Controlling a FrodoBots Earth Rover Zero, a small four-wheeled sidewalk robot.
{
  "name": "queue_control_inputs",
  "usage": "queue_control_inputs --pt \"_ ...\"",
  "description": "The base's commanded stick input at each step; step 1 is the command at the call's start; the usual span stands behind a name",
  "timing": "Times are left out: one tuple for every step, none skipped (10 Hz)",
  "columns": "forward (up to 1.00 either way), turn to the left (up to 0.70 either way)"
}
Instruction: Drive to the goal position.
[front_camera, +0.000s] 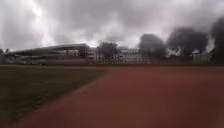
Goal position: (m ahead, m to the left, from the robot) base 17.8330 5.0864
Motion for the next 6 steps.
queue_control_inputs --pt "0.70 0.00" --pt "0.70 0.00" --pt "0.70 0.00" --pt "0.70 0.00" --pt "0.70 0.00" --pt "0.70 0.00"
